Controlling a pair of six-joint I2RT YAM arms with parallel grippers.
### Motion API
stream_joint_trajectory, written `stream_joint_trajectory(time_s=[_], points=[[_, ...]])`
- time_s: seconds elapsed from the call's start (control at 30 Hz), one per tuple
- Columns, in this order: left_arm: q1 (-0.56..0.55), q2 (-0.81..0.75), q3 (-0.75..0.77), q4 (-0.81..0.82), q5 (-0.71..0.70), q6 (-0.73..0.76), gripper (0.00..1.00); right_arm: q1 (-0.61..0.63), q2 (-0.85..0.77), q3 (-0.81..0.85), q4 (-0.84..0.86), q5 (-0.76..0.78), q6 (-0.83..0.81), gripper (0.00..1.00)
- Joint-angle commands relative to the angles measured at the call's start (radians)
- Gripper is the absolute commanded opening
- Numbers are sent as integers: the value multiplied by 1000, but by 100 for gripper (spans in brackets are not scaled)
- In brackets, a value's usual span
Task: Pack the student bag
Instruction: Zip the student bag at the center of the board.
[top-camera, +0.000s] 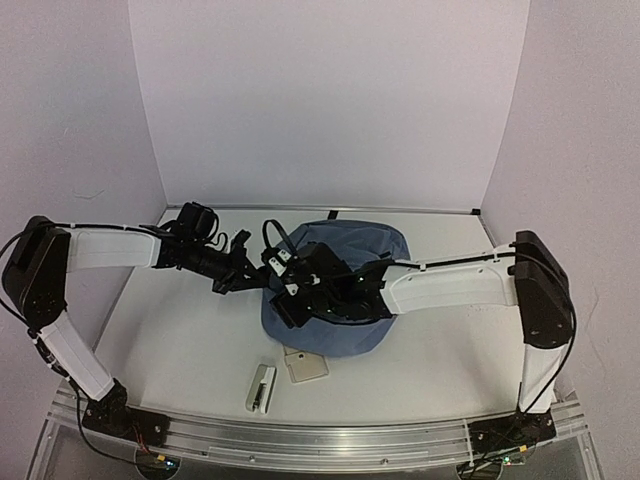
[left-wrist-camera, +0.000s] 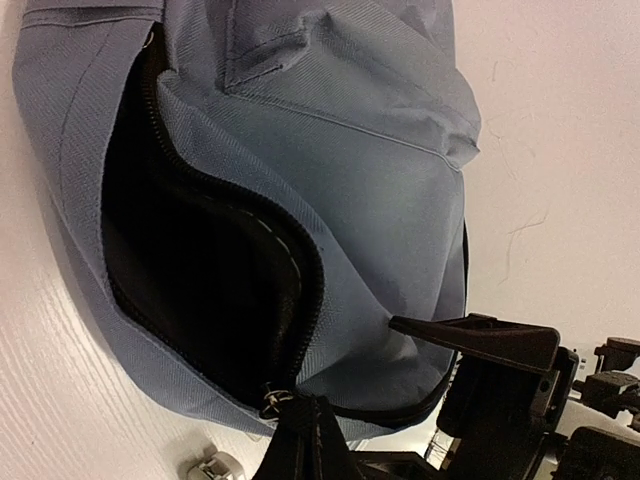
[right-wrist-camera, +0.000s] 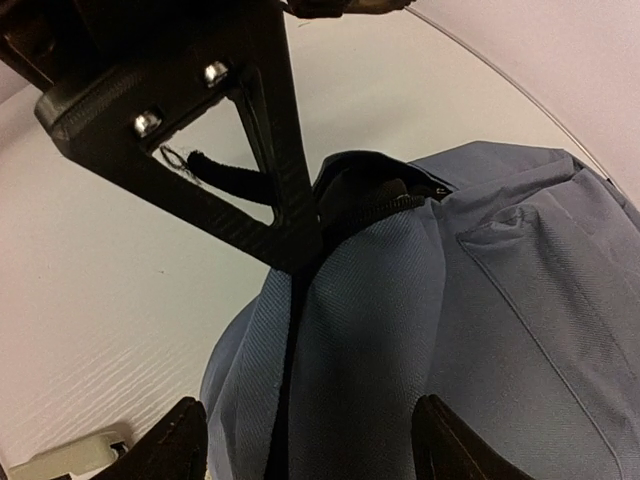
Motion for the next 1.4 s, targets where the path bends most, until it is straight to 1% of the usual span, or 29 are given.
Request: stream_joint_trajectory(time_s=[0.0,0.13,0.2,0.23,0.3,0.43,0.47,0.5,0.67,0.83,1.03,1.1,1.17,1.27,1.3,1.33,1.37], points=[[21,-46,-6,-13,-34,19,0,8,64,106,7,41,-14,70],[26,-55,-5,-20,-40,21,0,9,126,156,0,80,-12,69],[27,-56,-4,-23,-39,22,0,9,151,175,-8,108,-13,62],[28,-56,-2,-26,-40,22,0,9,160,181,-12,117,-14,55],[28,-59,0,-30,-43,21,0,11,161,181,-16,127,-14,34],[34,-72,5,-41,-60,14,0,18,108,141,-16,109,-58,7],[38,-75,7,-41,-62,10,0,22,88,125,-16,109,-65,2],[43,-78,10,-42,-64,7,0,25,68,105,-16,110,-71,0],[54,-77,42,-30,-36,-17,0,47,-49,17,-35,111,-105,0],[54,-79,77,-19,-8,-33,0,59,-168,-63,-108,113,-102,2],[55,-81,101,-19,9,-38,0,76,-274,-140,-192,119,-73,0],[44,-75,105,2,57,-40,0,81,-303,-161,-213,122,-53,1],[-5,-79,117,5,66,-15,0,84,-336,-188,-219,114,-33,2],[-94,-78,120,11,68,4,0,84,-399,-227,-209,100,48,24],[-107,-83,106,17,66,-6,0,84,-418,-239,-201,100,77,32],[-117,-93,91,23,55,-19,0,84,-442,-250,-191,101,106,42],[-122,-106,70,27,37,-28,0,84,-462,-261,-179,99,139,48]])
